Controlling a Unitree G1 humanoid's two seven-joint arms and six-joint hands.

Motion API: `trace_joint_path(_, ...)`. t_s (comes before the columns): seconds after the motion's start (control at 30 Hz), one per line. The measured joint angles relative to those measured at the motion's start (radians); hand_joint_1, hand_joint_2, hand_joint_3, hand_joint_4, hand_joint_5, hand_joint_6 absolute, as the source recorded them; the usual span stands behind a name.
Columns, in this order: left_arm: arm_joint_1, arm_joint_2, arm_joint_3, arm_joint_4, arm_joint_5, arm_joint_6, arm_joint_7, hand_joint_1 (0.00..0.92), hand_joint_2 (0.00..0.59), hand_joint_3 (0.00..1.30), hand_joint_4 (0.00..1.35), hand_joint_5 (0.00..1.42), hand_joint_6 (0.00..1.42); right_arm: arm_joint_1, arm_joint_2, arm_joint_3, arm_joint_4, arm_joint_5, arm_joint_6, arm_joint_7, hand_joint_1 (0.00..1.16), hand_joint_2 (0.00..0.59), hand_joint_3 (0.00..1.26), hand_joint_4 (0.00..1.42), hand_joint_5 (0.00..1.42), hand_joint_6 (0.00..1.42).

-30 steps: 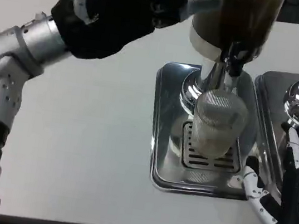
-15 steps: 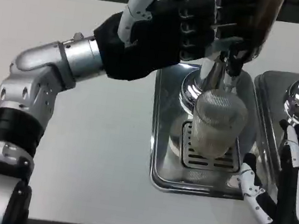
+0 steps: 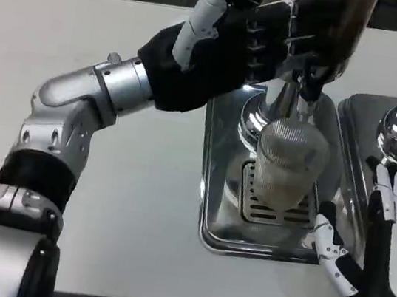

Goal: Grasp the cup under the faucet to collect the drink, then remove the cup.

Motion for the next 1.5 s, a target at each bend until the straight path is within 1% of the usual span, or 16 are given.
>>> trace_joint_path(0.2, -0.013, -0.009, 0.008, 0.053, 0.012, -0.024, 0.011, 0.000, 0.028, 0.10, 0.00, 0.07, 0.02, 0.004, 0.000, 0.000, 0.000, 0.003, -0.003, -0.001, 0.28, 0.445, 0.09, 0.00, 0.00, 0.00)
trace_joint_path(0.4, -0.032, -0.039, 0.001, 0.097, 0.054, -0.049, 0.019, 0.000, 0.025, 0.11, 0.00, 0.08, 0.03, 0.010, 0.001, 0.000, 0.000, 0.005, -0.006, -0.002, 0.28, 0.444, 0.08, 0.00, 0.00, 0.00)
trace_joint_path(0.57, -0.044, -0.046, 0.000, 0.111, 0.089, -0.080, 0.022, 0.000, 0.025, 0.12, 0.01, 0.09, 0.03, 0.032, 0.009, 0.001, -0.001, 0.005, -0.007, -0.005, 0.29, 0.446, 0.08, 0.00, 0.00, 0.00)
trace_joint_path(0.7, -0.047, -0.051, -0.009, 0.114, 0.125, -0.130, 0.038, 0.000, 0.025, 0.12, 0.01, 0.09, 0.04, 0.043, 0.017, 0.002, -0.004, 0.005, -0.007, -0.007, 0.29, 0.450, 0.08, 0.00, 0.00, 0.00)
trace_joint_path(0.77, -0.051, -0.051, -0.027, 0.116, 0.158, -0.183, 0.052, 0.000, 0.025, 0.12, 0.01, 0.09, 0.04, 0.052, 0.022, 0.003, -0.012, 0.005, -0.007, -0.011, 0.29, 0.451, 0.09, 0.00, 0.00, 0.00)
trace_joint_path(1.0, -0.055, -0.045, -0.078, 0.118, 0.230, -0.310, 0.093, 0.000, 0.025, 0.12, 0.02, 0.09, 0.03, 0.067, 0.025, 0.004, -0.019, 0.005, -0.008, -0.019, 0.29, 0.453, 0.09, 0.00, 0.00, 0.00)
trace_joint_path(1.37, -0.055, -0.025, -0.133, 0.125, 0.311, -0.438, 0.165, 0.000, 0.019, 0.12, 0.01, 0.08, 0.02, 0.064, 0.024, 0.004, -0.021, 0.006, -0.009, -0.020, 0.30, 0.454, 0.09, 0.01, 0.00, 0.00)
trace_joint_path(1.5, -0.055, -0.013, -0.166, 0.130, 0.334, -0.491, 0.202, 0.000, 0.026, 0.12, 0.00, 0.06, 0.01, 0.064, 0.022, 0.003, -0.024, 0.006, -0.009, -0.020, 0.30, 0.454, 0.09, 0.01, 0.00, 0.00)
